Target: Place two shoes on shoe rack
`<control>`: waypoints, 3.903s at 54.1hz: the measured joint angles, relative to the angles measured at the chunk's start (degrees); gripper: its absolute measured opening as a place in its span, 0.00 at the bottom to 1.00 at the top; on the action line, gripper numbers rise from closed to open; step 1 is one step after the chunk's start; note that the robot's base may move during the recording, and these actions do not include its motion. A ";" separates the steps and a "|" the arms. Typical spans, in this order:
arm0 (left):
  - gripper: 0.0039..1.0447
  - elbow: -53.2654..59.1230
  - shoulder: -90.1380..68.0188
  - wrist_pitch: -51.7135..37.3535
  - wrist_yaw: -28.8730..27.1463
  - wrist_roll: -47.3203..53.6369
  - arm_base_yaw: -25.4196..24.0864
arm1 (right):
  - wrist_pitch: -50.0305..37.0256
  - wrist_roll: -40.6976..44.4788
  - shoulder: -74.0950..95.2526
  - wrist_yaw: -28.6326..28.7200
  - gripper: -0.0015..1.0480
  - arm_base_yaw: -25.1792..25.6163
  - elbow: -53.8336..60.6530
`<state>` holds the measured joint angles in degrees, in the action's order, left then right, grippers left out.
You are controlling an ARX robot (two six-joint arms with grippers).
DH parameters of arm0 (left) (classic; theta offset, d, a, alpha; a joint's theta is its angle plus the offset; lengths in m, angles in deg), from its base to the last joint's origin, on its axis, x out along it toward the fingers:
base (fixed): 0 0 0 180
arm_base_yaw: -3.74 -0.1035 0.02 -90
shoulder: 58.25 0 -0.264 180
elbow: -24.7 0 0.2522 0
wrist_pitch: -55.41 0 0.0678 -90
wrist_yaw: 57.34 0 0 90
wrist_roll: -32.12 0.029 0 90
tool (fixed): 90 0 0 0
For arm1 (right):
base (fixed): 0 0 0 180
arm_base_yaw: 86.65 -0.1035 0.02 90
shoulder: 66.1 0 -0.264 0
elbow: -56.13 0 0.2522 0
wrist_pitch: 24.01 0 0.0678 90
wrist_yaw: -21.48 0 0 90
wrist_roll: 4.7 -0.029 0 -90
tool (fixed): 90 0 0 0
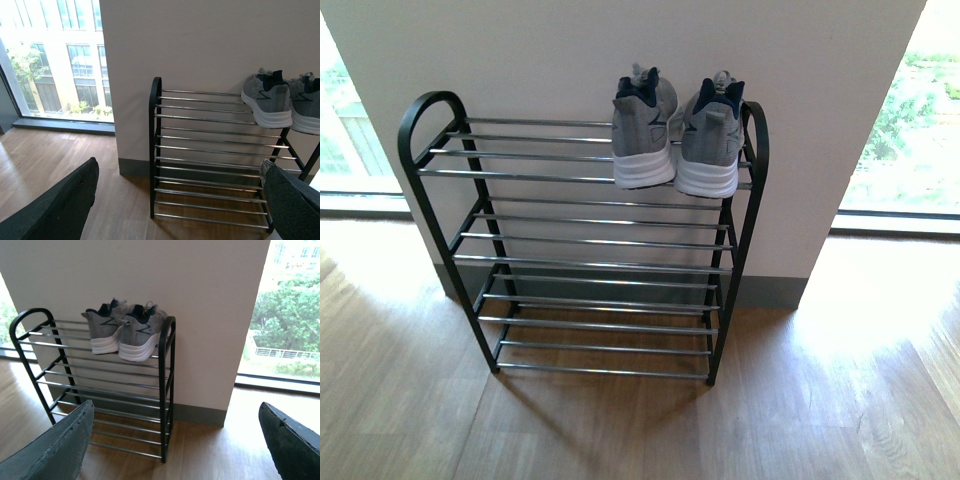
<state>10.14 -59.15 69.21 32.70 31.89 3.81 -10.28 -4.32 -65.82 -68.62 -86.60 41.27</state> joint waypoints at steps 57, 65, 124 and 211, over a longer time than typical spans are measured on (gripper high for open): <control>0.91 0.00 0.00 0.00 -0.02 0.00 0.00 | 0.09 0.00 -0.02 0.09 0.91 0.00 0.00; 0.91 0.00 0.00 0.00 -0.02 0.00 0.00 | 0.09 0.00 -0.04 0.09 0.91 0.00 0.00; 0.91 0.00 0.00 0.00 -0.04 -0.02 0.02 | 0.09 0.00 -0.11 0.11 0.91 0.00 0.00; 0.91 0.00 0.00 0.00 -0.04 0.00 0.00 | 0.09 0.00 -0.11 0.11 0.91 0.00 0.00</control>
<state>10.14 -59.15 69.21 32.65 31.89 3.81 -10.19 -4.32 -65.93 -68.51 -86.60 41.27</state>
